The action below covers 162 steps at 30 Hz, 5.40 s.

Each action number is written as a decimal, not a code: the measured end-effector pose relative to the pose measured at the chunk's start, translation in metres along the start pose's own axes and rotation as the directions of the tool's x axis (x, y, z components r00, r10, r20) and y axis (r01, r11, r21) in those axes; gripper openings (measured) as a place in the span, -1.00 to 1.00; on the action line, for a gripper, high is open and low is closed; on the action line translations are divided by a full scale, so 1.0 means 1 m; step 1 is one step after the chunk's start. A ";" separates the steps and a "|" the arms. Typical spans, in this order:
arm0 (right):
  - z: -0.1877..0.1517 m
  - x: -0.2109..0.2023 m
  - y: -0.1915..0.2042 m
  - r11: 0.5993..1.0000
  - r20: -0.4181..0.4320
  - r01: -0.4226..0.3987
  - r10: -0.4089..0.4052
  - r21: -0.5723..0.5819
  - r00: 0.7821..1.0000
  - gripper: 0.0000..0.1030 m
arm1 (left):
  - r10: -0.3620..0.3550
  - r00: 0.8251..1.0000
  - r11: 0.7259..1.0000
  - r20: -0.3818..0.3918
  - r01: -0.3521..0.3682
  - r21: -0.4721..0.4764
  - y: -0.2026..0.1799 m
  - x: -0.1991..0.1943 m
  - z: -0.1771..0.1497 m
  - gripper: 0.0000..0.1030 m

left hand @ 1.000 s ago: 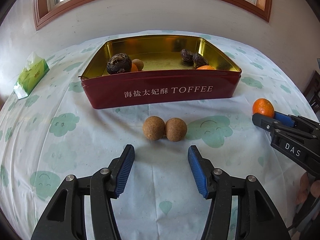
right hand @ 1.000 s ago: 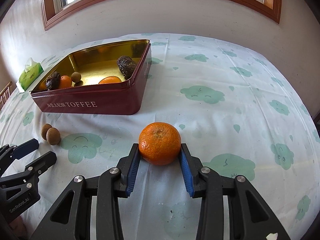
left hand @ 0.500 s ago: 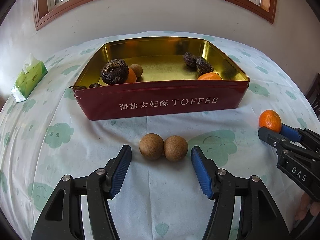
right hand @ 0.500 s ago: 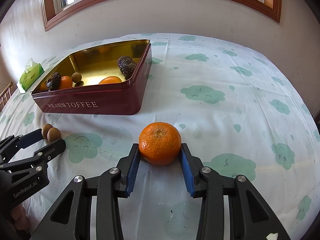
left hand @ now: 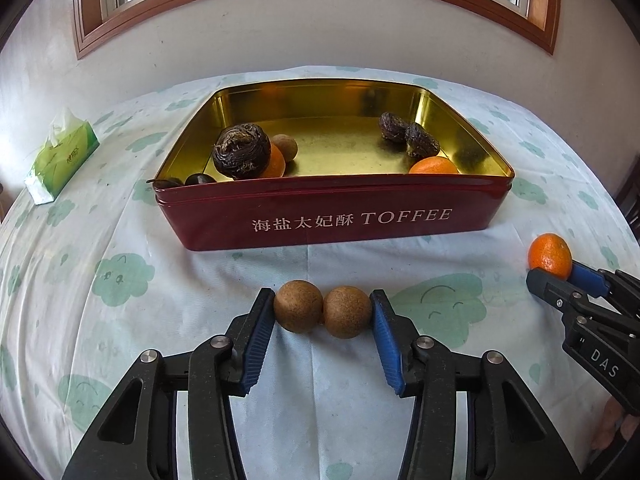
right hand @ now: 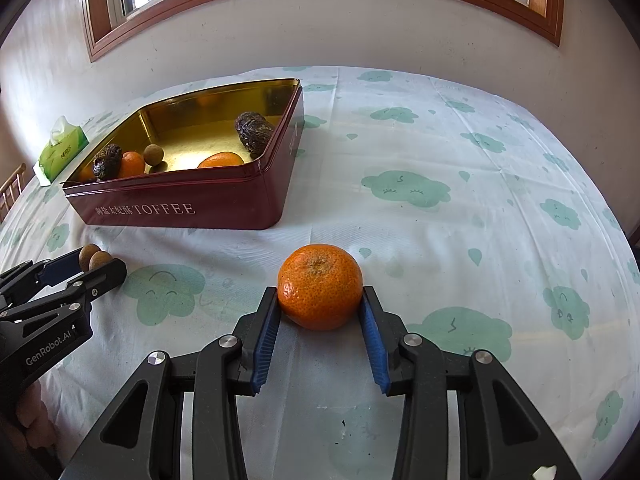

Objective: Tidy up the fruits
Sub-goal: 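Close the left tool on the two brown longans while the right tool holds the tangerine, then lift the longans with the left tool while the right tool lifts the tangerine, then carry the tangerine over the tin with the right tool while the left tool carries the longans over it, then open the right tool to drop the tangerine into the tin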

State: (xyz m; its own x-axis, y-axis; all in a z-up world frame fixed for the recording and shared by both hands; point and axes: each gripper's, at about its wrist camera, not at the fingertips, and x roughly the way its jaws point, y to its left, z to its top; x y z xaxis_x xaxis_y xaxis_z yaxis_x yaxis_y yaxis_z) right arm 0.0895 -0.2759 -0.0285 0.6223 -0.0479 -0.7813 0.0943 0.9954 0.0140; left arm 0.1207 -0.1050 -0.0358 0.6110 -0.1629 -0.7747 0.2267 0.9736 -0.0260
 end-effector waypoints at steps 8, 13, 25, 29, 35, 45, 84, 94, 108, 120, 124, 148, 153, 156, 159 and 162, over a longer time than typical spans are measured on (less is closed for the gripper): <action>0.000 0.000 0.000 1.000 0.000 0.001 -0.001 0.000 1.000 -0.27 | 0.003 1.000 1.000 0.000 -0.003 -0.001 0.001 -0.001 0.000 -0.05; 0.000 0.001 0.000 1.000 -0.001 0.003 -0.003 -0.002 1.000 -0.27 | 0.006 1.000 1.000 0.001 -0.006 -0.001 0.003 -0.004 -0.003 -0.05; 0.000 0.001 0.001 1.000 -0.002 0.009 -0.009 -0.007 1.000 -0.27 | 0.019 1.000 1.000 0.002 -0.019 0.000 0.008 -0.007 -0.007 -0.05; 0.000 0.002 0.001 1.000 -0.002 0.010 -0.010 -0.008 1.000 -0.27 | 0.013 1.000 1.000 0.001 -0.013 -0.004 0.009 -0.007 -0.007 -0.05; 0.000 0.002 0.002 1.000 -0.002 0.010 -0.010 -0.008 1.000 -0.27 | 0.010 1.000 1.000 0.000 -0.010 -0.008 0.009 -0.006 -0.006 -0.05; 0.000 0.002 0.002 1.000 -0.002 0.010 -0.010 -0.008 1.000 -0.27 | 0.010 1.000 1.000 0.000 -0.010 -0.008 0.009 -0.006 -0.006 -0.05; 0.035 -0.030 0.023 0.999 0.060 -0.044 0.045 -0.025 0.997 -0.31 | -0.026 0.999 0.999 0.032 0.027 -0.039 0.034 -0.034 0.021 -0.05; 0.065 -0.026 0.048 0.992 0.074 -0.083 0.090 -0.091 0.993 -0.31 | -0.009 0.998 0.999 0.063 0.012 -0.047 0.043 -0.032 0.060 -0.05; 0.090 0.007 0.065 0.986 0.027 -0.113 0.117 -0.126 0.993 -0.31 | 0.006 1.000 0.999 0.014 -0.005 -0.045 0.045 0.006 0.082 -0.05; 0.099 0.034 0.072 0.984 -0.012 -0.124 0.124 -0.125 0.992 -0.31 | 0.044 0.999 0.999 0.009 -0.044 -0.033 0.051 0.029 0.096 -0.05; 0.102 0.040 0.072 0.985 -0.016 -0.121 0.119 -0.126 0.993 -0.31 | 0.041 0.999 0.998 -0.013 -0.042 -0.041 0.052 0.039 0.093 -0.05; 0.112 0.062 0.075 0.987 -0.037 -0.112 0.109 -0.113 0.993 -0.27 | 0.087 0.996 0.996 -0.027 -0.087 -0.024 0.049 0.048 0.095 -0.05; 0.108 0.059 0.075 0.987 -0.035 -0.112 0.108 -0.113 0.994 -0.27 | 0.081 0.996 0.996 -0.030 -0.082 -0.029 0.050 0.044 0.093 -0.05; 0.107 0.055 0.076 0.987 -0.029 -0.109 0.106 -0.116 0.994 -0.22 | 0.080 0.996 0.996 -0.032 -0.081 -0.031 0.049 0.041 0.091 -0.05; 0.106 0.049 0.077 0.987 -0.020 -0.103 0.102 -0.120 0.995 -0.19 | 0.080 0.996 0.996 -0.029 -0.081 -0.034 0.048 0.037 0.090 -0.04; 0.104 0.042 0.077 0.988 -0.015 -0.095 0.094 -0.118 0.995 -0.17 | 0.078 0.997 0.996 -0.025 -0.079 -0.044 0.049 0.030 0.087 -0.04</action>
State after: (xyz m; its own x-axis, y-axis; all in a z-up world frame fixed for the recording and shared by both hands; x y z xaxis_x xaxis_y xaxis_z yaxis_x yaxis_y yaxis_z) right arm 0.2036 -0.2098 0.0044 0.6170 0.0475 -0.7856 -0.0579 0.9982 0.0149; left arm 0.2161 -0.0764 -0.0050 0.6076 -0.0824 -0.7900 0.1442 0.9895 0.0077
